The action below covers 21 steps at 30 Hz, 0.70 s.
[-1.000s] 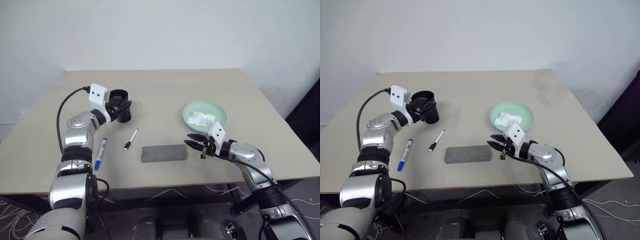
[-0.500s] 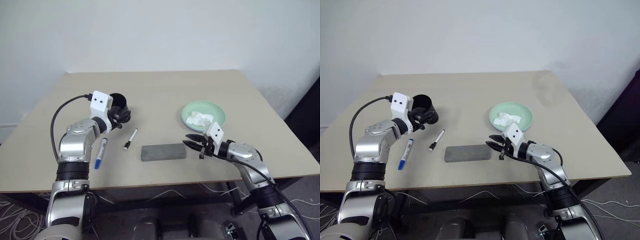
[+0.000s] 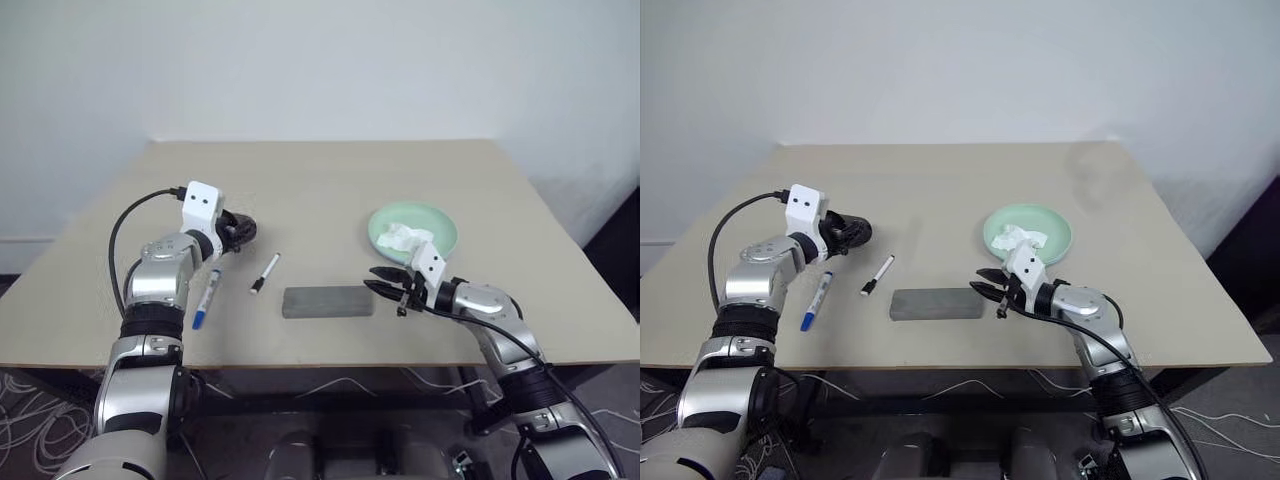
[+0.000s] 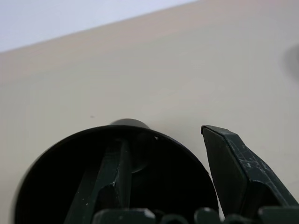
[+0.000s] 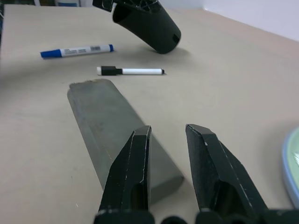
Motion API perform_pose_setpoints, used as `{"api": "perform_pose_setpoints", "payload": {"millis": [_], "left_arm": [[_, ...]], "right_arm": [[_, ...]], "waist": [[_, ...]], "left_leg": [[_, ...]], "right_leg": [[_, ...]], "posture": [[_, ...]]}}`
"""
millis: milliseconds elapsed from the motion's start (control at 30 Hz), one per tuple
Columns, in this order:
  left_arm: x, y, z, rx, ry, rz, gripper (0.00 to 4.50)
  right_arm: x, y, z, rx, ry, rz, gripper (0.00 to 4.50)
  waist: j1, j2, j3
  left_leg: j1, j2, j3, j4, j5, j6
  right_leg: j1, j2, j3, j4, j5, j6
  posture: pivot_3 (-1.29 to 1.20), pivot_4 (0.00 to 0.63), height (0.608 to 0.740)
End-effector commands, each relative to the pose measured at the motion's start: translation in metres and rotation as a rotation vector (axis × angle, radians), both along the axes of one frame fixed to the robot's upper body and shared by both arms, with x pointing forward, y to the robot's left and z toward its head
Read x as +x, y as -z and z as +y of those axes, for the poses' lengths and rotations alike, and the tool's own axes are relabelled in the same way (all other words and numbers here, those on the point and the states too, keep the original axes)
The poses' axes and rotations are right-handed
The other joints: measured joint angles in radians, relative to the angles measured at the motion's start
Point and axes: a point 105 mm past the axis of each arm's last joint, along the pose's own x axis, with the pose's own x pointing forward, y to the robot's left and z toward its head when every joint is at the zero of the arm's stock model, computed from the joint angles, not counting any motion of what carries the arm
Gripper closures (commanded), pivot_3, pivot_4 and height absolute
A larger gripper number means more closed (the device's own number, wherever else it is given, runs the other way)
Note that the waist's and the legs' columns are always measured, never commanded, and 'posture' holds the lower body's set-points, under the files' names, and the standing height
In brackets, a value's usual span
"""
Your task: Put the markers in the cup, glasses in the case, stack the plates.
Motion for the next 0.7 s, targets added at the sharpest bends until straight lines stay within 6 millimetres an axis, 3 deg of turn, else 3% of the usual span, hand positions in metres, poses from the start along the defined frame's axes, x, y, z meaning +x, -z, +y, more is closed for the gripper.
{"api": "perform_pose_setpoints", "payload": {"millis": [33, 133, 200, 433, 533, 667, 700], "left_arm": [[0.009, -0.023, -0.009, 0.01, 0.033, -0.07, 2.11], [0.011, -0.026, -0.009, 0.006, 0.034, -0.078, 2.11], [0.014, -0.03, -0.008, 0.016, 0.027, -0.088, 2.48], [0.02, -0.043, -0.001, 0.044, 0.012, -0.112, 2.48], [0.022, -0.048, 0.004, 0.062, 0.009, -0.117, 3.08], [0.022, -0.051, -0.001, 0.102, 0.068, -0.115, 4.46], [0.022, -0.051, -0.002, 0.131, 0.093, -0.108, 4.46]], "right_arm": [[0.001, -0.015, -0.002, 0.022, 0.002, -0.057, 3.27], [0.001, -0.015, -0.002, 0.021, 0.003, -0.057, 3.27], [0.002, -0.016, -0.001, 0.02, 0.0, -0.058, 3.27], [0.004, -0.017, 0.002, 0.019, -0.009, -0.063, 3.27], [0.004, -0.017, 0.002, 0.018, -0.012, -0.064, 3.27], [0.005, -0.018, 0.003, 0.018, -0.014, -0.068, 3.27], [0.006, -0.018, 0.003, 0.018, -0.014, -0.069, 3.27]], "waist": [[0.0, 0.0, 0.0], [0.0, 0.0, 0.0], [0.0, 0.0, 0.0], [0.0, 0.0, 0.0], [0.0, 0.0, 0.0], [0.0, 0.0, 0.0], [0.0, 0.0, 0.0]], "left_leg": [[0.0, -0.001, -0.007, 0.003, 0.0, 0.0], [0.001, 0.0, -0.015, 0.005, 0.0, 0.0], [0.002, 0.0, -0.016, 0.008, 0.0, 0.0], [0.001, -0.002, -0.015, 0.013, -0.001, 0.001], [0.001, -0.003, -0.015, 0.013, -0.001, 0.003], [0.001, -0.002, -0.015, 0.013, -0.001, 0.003], [0.001, -0.002, -0.014, 0.013, -0.001, 0.003]], "right_leg": [[0.002, 0.002, -0.002, -0.002, 0.0, 0.0], [0.006, 0.002, -0.01, -0.007, 0.0, 0.0], [0.007, 0.002, -0.011, -0.008, 0.0, 0.0], [0.01, 0.001, -0.006, -0.009, 0.0, 0.0], [0.01, 0.001, -0.005, -0.01, 0.0, 0.0], [0.01, 0.002, -0.005, -0.009, 0.0, 0.0], [0.01, 0.002, -0.005, -0.009, 0.0, 0.0]], "posture": [[0.0, 0.0, 0.729], [0.0, 0.0, 0.729], [0.0, 0.0, 0.729], [0.0, 0.0, 0.729], [0.0, 0.0, 0.729], [0.0, 0.0, 0.729], [0.0, 0.0, 0.729]]}}
